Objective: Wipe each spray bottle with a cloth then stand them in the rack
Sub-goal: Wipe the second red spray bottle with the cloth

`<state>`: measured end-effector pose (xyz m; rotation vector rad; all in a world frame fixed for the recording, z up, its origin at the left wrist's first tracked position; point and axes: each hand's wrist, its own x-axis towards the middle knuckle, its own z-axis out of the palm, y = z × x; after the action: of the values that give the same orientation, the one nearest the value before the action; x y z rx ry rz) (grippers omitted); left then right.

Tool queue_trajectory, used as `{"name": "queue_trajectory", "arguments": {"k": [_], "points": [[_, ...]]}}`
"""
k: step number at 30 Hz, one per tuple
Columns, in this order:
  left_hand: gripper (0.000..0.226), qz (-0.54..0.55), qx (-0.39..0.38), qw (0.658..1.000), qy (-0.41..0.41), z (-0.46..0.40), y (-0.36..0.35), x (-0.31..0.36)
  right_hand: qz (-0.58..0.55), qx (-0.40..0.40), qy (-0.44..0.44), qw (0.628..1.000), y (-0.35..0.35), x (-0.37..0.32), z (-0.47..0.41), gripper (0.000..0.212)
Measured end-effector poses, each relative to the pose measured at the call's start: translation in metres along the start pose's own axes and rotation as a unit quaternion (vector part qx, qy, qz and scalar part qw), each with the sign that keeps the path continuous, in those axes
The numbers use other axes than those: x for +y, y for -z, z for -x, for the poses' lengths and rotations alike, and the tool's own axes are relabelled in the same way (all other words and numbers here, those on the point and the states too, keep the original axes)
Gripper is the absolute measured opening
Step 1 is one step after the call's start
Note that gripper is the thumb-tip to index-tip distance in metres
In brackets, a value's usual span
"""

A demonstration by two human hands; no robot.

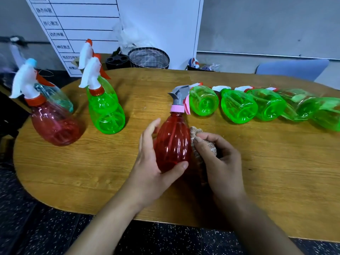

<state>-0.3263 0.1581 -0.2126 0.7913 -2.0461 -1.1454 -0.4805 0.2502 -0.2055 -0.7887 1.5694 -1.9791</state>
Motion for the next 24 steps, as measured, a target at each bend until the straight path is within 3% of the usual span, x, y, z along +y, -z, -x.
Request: {"name": "queue_trajectory", "arguments": {"k": [3,12,24], "points": [[0.111,-0.032,0.009,0.999,0.004,0.0,0.005,0.001,0.002,-0.002,-0.005,1.0,-0.002,0.001,0.001,0.009],[0.104,-0.065,0.11,0.992,-0.005,-0.011,0.016,-0.023,0.042,-0.039,0.031,0.998,-0.012,-0.001,0.007,0.008],[0.104,-0.074,0.221,0.968,0.095,-0.019,0.051,-0.041,0.056,-0.02,0.011,0.998,-0.006,-0.004,0.003,0.016]]}}
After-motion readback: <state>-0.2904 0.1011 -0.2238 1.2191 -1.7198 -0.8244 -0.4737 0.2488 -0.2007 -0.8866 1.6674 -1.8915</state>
